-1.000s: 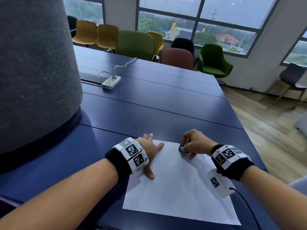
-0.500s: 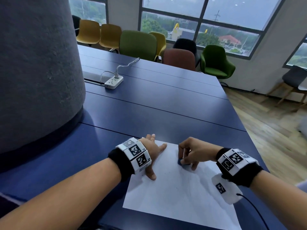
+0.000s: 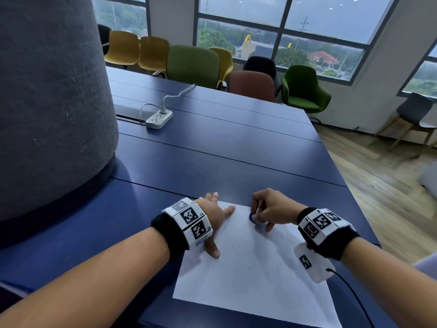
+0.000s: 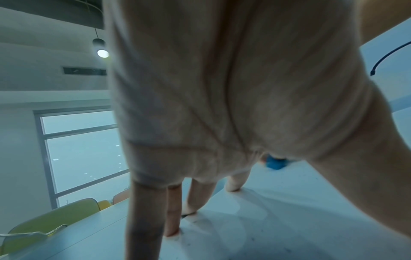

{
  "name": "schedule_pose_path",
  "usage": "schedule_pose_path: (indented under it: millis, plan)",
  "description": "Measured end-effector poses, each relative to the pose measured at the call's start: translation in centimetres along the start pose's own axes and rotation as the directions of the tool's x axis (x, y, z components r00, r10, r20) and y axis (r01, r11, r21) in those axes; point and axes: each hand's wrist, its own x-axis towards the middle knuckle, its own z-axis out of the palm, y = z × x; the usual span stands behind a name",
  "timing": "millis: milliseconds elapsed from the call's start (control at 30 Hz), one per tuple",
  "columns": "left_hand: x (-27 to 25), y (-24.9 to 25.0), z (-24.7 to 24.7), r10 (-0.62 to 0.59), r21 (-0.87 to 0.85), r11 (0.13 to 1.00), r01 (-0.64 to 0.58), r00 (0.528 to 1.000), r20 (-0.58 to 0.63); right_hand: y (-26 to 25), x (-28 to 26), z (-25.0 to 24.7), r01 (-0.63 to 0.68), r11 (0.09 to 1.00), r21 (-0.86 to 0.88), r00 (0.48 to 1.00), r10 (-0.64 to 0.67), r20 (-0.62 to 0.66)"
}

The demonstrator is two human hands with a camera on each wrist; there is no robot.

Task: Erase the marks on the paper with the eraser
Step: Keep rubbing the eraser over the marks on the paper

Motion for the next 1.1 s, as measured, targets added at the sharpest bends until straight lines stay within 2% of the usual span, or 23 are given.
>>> schedule_pose_path:
  millis: [67, 100, 133, 233, 267, 400, 433, 533, 567, 700, 733, 833, 867, 933, 1000, 1033, 1100]
  plan:
    - [-0.1, 0.1, 0.0, 0.002, 0.000, 1.000, -0.002, 1.000, 0.002, -0.3, -0.8, 0.7, 0.029, 0.999, -0.027, 0.980, -0.023, 0.197]
    - [-0.1, 0.1, 0.0, 0.005, -0.002, 1.000, -0.005, 1.000, 0.005, -0.4, -1.0, 0.7, 0.028, 0.999, -0.039, 0.970, -0.018, 0.241]
    - [-0.1, 0.1, 0.0, 0.007, -0.004, 1.000, -0.007, 1.000, 0.008, -0.3, -0.9, 0.5, 0.015, 0.999, -0.049, 0.975, -0.004, 0.220]
    - [-0.2, 0.1, -0.1, 0.009, -0.005, 1.000, -0.009, 1.000, 0.002, 0.3, 0.0, -0.8, -0.035, 0.999, -0.034, 0.999, 0.035, 0.020]
    - [-0.2, 0.1, -0.1, 0.008, -0.003, 1.000, -0.008, 1.000, 0.002, 0.4, -0.2, -0.8, -0.042, 0.999, -0.030, 0.999, 0.043, 0.009]
    - [-0.2, 0.1, -0.2, 0.002, -0.011, 1.000, -0.002, 1.000, 0.015, 0.0, -1.7, 0.1, -0.005, 0.994, -0.106, 0.973, 0.029, 0.228]
    - [-0.2, 0.1, -0.2, 0.003, -0.013, 1.000, -0.003, 1.000, 0.017, 0.1, -1.6, 0.0, -0.017, 0.995, -0.098, 0.977, 0.038, 0.212]
    - [-0.4, 0.1, -0.3, 0.002, -0.013, 1.000, -0.001, 1.000, 0.015, 0.7, -0.9, -0.8, -0.062, 0.998, -0.025, 0.998, 0.062, 0.009]
    - [-0.4, 0.0, -0.3, 0.000, -0.014, 1.000, 0.000, 1.000, 0.016, 0.7, -1.0, -0.7, -0.059, 0.998, -0.017, 0.998, 0.059, -0.001]
    - [-0.3, 0.1, -0.1, 0.000, -0.011, 1.000, 0.000, 1.000, 0.006, 0.1, -2.5, 0.5, 0.000, 0.997, -0.078, 0.963, 0.021, 0.268]
    - [-0.3, 0.1, 0.0, 0.003, -0.014, 1.000, -0.003, 1.000, 0.005, 0.2, -2.4, 0.4, -0.010, 0.997, -0.078, 0.965, 0.030, 0.259]
    - [-0.5, 0.1, -0.2, 0.006, -0.019, 1.000, -0.006, 1.000, 0.006, 0.8, -1.2, -0.7, -0.059, 0.998, -0.023, 0.997, 0.059, 0.039]
    - [-0.5, 0.1, -0.2, 0.005, -0.019, 1.000, -0.004, 1.000, 0.007, 0.9, -1.2, -0.7, -0.059, 0.998, -0.009, 0.998, 0.059, 0.021]
    - [-0.5, 0.1, -0.2, 0.002, -0.019, 1.000, -0.002, 1.000, 0.009, 0.7, -1.9, -0.1, -0.023, 0.999, -0.037, 0.989, 0.028, 0.142]
    - [-0.4, 0.1, -0.2, 0.004, -0.018, 1.000, -0.004, 1.000, 0.010, 0.3, -2.9, 0.6, 0.005, 0.997, -0.074, 0.952, 0.018, 0.306]
    - [-0.4, 0.1, -0.2, 0.005, -0.017, 1.000, -0.005, 1.000, 0.011, 0.2, -2.9, 0.5, 0.001, 0.997, -0.083, 0.951, 0.025, 0.307]
    - [-0.5, 0.2, -0.2, 0.005, -0.018, 1.000, -0.005, 1.000, 0.017, 0.8, -1.9, -0.3, -0.039, 0.997, -0.062, 0.988, 0.048, 0.149]
